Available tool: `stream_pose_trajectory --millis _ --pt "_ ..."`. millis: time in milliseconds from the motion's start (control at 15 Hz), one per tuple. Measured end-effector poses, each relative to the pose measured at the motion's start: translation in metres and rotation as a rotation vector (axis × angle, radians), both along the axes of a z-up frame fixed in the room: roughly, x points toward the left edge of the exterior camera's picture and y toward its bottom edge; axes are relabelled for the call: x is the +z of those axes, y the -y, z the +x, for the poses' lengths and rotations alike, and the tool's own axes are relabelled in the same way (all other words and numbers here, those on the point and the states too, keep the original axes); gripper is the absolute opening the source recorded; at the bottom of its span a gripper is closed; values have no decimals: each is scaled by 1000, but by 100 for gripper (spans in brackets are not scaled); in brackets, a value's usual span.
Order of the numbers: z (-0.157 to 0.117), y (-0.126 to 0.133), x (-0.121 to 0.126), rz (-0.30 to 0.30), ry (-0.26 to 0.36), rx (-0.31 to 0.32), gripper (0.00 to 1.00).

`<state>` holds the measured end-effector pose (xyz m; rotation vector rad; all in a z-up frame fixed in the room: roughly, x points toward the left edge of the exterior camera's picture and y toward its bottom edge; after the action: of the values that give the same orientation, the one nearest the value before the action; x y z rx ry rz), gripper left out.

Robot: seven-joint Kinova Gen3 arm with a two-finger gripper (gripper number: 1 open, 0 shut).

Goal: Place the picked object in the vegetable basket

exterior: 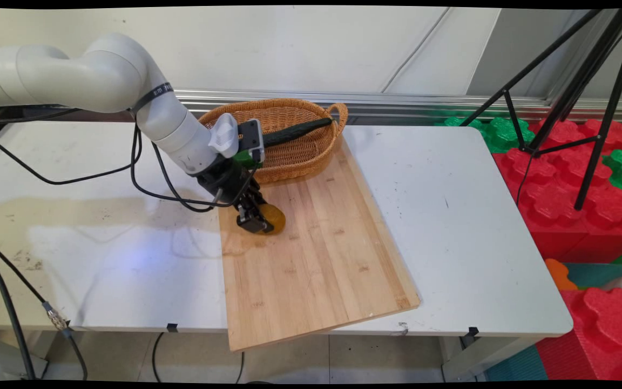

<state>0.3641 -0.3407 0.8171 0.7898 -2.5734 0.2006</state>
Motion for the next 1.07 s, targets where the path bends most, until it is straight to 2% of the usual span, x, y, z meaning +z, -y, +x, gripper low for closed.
stream_pose_trajectory --millis 400,733,1067 --pt "5 -6 22 -21 -33 26 0" --pt "20 -11 65 -73 -75 50 0" --pt "35 -4 101 -123 -120 100 0"
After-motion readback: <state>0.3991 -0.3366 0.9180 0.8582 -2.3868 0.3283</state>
